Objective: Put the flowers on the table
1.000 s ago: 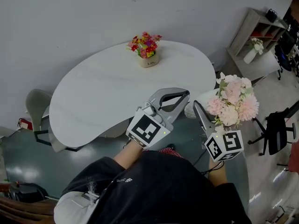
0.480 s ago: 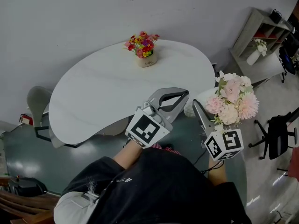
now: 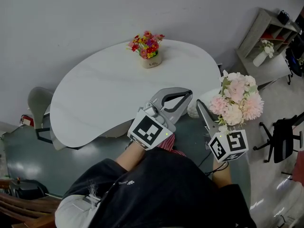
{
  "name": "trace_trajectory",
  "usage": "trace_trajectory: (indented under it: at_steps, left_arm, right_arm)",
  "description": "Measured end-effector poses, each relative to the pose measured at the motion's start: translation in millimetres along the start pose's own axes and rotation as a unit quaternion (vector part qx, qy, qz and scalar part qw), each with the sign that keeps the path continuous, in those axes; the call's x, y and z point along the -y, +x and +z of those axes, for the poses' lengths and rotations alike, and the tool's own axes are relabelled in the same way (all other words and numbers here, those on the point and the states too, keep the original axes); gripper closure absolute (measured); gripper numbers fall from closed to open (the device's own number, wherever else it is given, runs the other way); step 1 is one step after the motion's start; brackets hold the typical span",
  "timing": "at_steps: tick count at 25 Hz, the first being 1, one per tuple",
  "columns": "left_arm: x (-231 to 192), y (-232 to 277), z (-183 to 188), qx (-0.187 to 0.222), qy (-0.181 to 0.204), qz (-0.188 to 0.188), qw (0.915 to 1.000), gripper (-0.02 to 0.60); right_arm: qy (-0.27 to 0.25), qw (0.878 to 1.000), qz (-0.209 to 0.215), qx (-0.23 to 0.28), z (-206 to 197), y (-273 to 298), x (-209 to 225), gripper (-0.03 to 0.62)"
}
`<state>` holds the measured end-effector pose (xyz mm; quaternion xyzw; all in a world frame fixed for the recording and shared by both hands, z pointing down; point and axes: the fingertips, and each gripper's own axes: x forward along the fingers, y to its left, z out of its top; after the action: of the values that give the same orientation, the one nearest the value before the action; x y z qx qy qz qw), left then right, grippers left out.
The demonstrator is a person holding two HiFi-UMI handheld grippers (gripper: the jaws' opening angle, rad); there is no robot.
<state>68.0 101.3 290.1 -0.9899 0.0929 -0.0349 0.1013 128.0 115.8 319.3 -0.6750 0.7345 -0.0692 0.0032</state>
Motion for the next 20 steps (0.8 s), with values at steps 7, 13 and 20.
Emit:
trace_trajectory:
  at_steps: [7, 13, 20]
  left_arm:
    - [0.0, 4.1, -0.4, 0.008, 0.007, -0.005, 0.9999, 0.583]
    - [-0.4, 3.7, -2.0, 0.013, 0.016, -0.001, 0.9998, 0.583]
    - [-51.3, 32.1, -8.4, 0.006, 0.003, -0.002, 1.0, 0.583]
  right_arm:
    - [-0.007, 1.0, -0.002, 0.008, 1.2, 2.3, 1.6, 0.227]
    - [-0.012, 1.0, -0.002, 0.02, 1.5, 3.5, 2.5, 0.227]
    - [-0.012, 1.0, 0.003, 0.003, 12.4, 57.6, 21.5, 0.227]
